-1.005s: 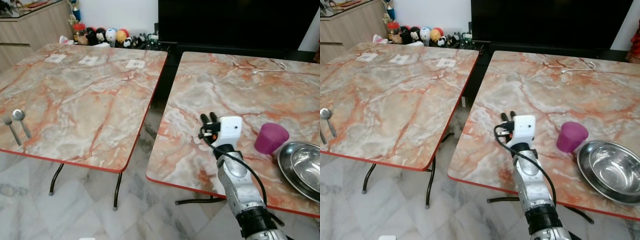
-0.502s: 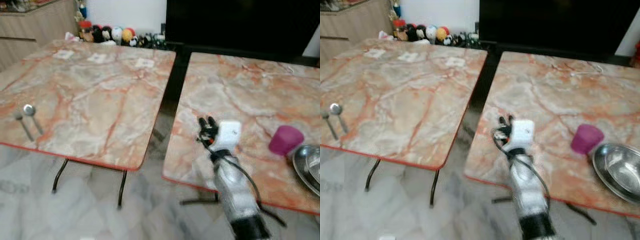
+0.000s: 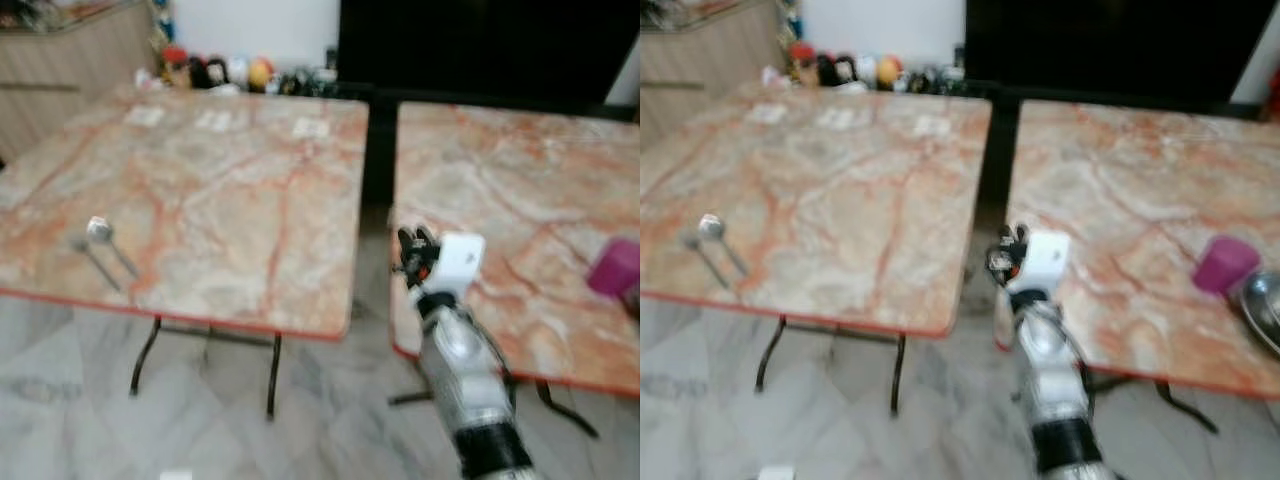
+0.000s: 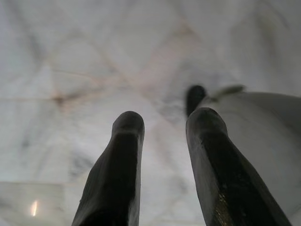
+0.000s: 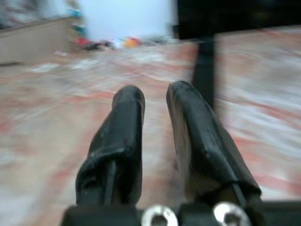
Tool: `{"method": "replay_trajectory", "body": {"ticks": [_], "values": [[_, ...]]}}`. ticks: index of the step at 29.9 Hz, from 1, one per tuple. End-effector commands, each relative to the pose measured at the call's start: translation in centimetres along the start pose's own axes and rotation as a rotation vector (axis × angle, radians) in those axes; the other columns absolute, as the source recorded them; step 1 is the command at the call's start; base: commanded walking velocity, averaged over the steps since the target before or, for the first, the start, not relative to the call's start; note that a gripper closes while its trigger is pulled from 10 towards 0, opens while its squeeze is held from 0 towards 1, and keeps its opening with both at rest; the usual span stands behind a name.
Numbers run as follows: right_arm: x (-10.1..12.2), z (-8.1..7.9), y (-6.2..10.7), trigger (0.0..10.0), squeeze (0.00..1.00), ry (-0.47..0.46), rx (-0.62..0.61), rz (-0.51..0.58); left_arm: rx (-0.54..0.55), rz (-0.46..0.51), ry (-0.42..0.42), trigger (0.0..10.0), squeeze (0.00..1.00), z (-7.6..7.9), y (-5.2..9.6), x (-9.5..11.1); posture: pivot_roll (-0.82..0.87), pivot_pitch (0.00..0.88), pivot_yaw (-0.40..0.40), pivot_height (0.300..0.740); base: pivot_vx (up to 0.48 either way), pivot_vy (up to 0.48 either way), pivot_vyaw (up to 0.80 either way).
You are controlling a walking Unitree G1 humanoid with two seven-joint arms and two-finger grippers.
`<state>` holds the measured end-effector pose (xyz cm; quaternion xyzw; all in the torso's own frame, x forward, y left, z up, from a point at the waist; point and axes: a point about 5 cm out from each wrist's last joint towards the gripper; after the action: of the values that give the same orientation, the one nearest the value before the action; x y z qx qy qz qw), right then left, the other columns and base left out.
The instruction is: Setting the table
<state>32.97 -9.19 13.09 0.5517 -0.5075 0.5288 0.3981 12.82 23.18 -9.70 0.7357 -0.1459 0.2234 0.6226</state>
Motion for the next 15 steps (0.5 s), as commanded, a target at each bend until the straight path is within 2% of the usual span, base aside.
{"method": "replay_trajectory", "body": {"ticks": [1,15], "values": [[0.23,0.97,-0.03,10.0,0.0,0.007,-0.025,0.004,-0.008,-0.008,0.002,10.0,0.0,0.42,0.02,-0.22,-0.06,0.0,0.012,0.74,0.0,0.48,0.0],[-0.15,0.85,-0.05,10.0,0.0,0.006,-0.019,-0.009,-0.011,-0.012,-0.002,10.0,0.0,0.56,0.04,-0.38,-0.05,0.0,0.004,0.74,0.0,0.48,0.0]]}}
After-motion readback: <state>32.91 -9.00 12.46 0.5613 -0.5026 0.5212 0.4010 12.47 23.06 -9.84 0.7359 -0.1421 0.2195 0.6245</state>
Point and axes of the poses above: a point about 5 cm out from each wrist's last joint towards the gripper, its own y axis pointing back from the gripper into the wrist, its own x axis along the axis of the wrist's last joint, z = x × y, and after that the axes turned 3 degrees about y, right-handed
